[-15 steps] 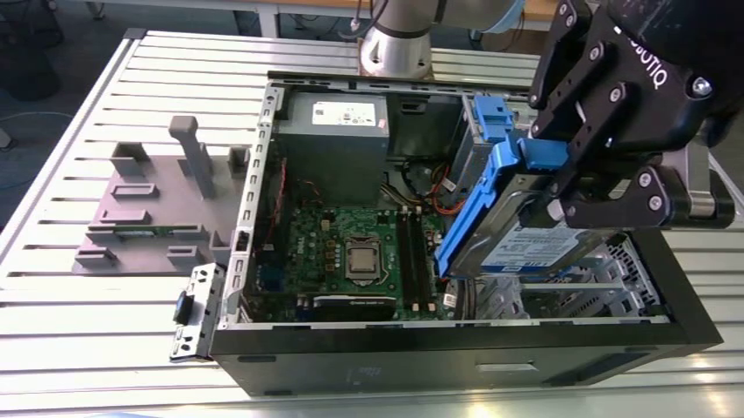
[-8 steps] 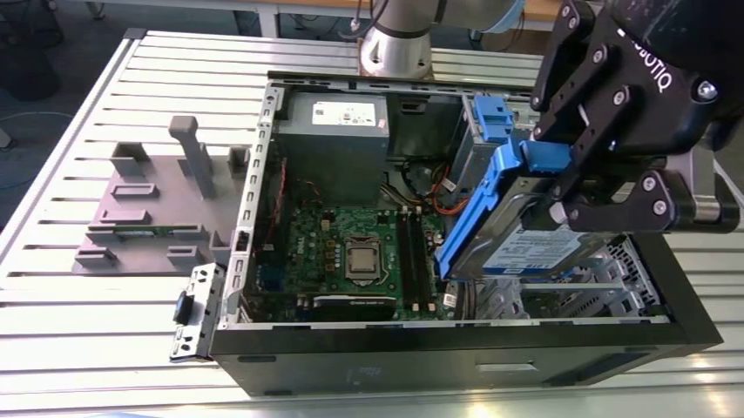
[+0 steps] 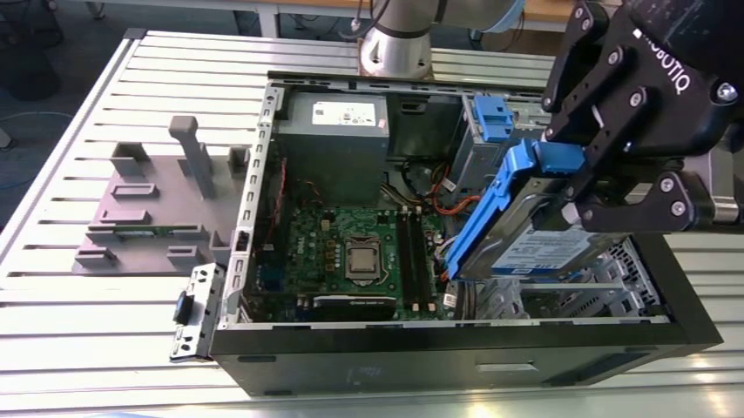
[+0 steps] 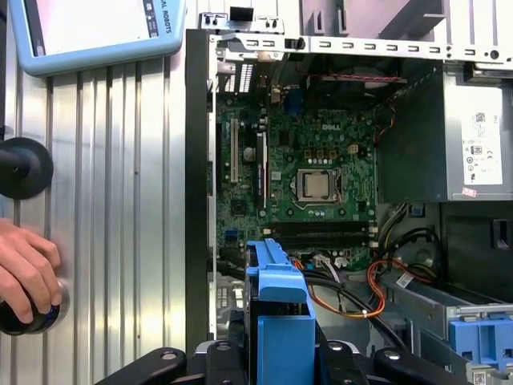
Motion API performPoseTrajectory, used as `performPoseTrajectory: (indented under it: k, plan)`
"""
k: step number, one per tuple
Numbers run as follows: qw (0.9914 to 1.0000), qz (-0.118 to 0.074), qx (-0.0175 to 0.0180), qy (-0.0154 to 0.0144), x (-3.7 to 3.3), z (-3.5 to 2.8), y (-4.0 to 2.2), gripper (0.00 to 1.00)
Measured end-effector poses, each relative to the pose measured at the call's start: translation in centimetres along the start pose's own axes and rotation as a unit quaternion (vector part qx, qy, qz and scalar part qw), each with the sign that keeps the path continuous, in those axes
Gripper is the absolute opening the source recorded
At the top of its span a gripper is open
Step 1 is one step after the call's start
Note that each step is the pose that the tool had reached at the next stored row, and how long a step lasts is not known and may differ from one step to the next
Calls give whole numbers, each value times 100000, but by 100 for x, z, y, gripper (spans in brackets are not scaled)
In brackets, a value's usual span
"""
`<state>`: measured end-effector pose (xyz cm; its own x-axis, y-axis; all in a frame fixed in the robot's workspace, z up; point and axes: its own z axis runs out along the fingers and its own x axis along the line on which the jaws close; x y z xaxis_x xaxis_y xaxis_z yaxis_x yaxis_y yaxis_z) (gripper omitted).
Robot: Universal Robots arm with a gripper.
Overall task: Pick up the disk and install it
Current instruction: 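Pick up the disk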
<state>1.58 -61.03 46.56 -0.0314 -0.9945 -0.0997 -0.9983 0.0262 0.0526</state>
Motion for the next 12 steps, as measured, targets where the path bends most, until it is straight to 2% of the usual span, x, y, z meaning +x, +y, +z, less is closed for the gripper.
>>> performPoseTrajectory:
  k: [8, 12]
  plan:
    - [100000, 0, -27, -2, -3, -2, -92, 37]
    - [100000, 2, -30, 0, -3, -3, -119, 37]
